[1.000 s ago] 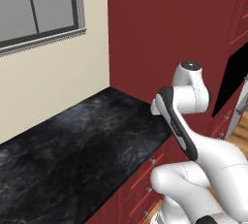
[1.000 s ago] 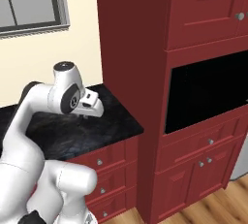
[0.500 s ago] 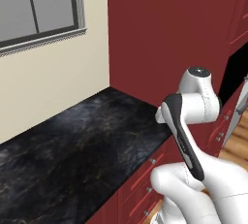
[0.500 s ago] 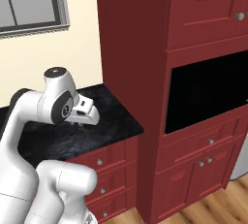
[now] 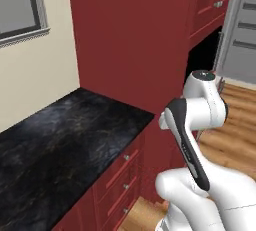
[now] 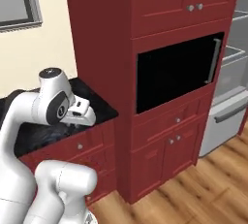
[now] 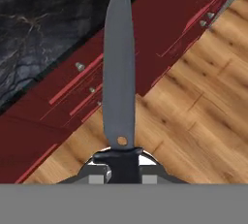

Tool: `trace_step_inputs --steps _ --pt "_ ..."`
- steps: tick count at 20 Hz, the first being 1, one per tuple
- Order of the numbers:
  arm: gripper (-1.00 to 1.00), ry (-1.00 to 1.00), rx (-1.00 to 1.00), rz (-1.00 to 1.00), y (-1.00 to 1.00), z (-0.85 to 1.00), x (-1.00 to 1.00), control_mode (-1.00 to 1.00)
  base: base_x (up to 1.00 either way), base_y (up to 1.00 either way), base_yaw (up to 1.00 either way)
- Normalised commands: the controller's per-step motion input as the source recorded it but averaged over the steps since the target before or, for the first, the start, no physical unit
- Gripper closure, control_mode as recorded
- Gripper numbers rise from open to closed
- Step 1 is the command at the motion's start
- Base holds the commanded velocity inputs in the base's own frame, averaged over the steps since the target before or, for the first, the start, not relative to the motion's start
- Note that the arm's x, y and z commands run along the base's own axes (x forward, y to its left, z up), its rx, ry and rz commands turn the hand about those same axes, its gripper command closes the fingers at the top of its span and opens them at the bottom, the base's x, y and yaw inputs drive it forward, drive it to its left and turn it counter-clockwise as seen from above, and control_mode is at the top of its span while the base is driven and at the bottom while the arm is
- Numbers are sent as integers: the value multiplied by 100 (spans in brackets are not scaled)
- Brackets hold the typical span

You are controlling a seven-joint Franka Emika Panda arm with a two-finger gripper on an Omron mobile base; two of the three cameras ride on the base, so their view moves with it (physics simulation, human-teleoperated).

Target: Retrieve the butter from the fridge and place it on a plate on the dining table. Then retrieve the butter knife by the fridge and place it near the plate.

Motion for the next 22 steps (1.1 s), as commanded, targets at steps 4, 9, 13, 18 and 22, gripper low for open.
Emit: trace_step_inputs --steps 4,9,13,18,22 --pt "100 0 0 0 0 0 0 100 -4 -76 -75" --pt "100 0 0 0 0 0 0 100 4 -75 -79" --pt "100 0 0 0 0 0 0 100 34 -39 -76" --pt "100 0 0 0 0 0 0 100 94 0 -53" --pt "100 0 0 0 0 0 0 100 86 0 -52"
